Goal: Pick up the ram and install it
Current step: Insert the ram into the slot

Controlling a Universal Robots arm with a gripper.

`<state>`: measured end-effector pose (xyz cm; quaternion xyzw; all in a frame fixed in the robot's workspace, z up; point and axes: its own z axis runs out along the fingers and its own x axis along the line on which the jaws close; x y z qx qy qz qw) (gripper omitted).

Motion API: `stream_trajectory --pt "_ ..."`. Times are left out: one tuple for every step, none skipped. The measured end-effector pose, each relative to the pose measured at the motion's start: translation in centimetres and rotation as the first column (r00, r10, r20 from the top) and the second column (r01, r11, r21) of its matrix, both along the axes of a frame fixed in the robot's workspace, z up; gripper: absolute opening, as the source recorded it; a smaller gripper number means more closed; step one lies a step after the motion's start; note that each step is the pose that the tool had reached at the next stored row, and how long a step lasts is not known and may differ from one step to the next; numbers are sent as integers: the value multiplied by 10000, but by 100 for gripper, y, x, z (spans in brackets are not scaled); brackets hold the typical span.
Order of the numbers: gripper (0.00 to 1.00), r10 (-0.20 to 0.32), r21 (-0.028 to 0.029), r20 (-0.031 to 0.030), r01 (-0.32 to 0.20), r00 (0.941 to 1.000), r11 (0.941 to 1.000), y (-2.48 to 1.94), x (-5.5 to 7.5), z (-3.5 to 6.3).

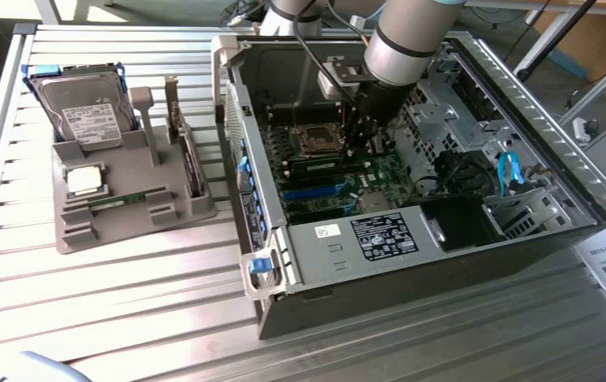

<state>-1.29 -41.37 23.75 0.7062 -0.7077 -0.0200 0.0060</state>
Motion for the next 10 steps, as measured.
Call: stream_trajectory --pt "12 -2 1 0 2 10000 10000 0 0 0" --pt "12 -3 4 2 3 10000 10000 0 0 4" --pt "12 -4 9 5 4 10000 10000 1 1 12" --pt "12 -5 6 3 5 10000 10000 1 0 27" --pt "12 -6 1 1 6 10000 10000 0 0 49" --pt "12 -7 -3 0 7 10000 10000 0 0 67" --pt "12 -9 -7 0 9 10000 10000 0 1 77" --pt "12 -9 -7 1 9 10000 10000 0 1 78" --pt "12 -9 -7 1 9 10000 10000 0 1 78" --pt "12 -9 -6 2 9 10000 10000 0 1 77"
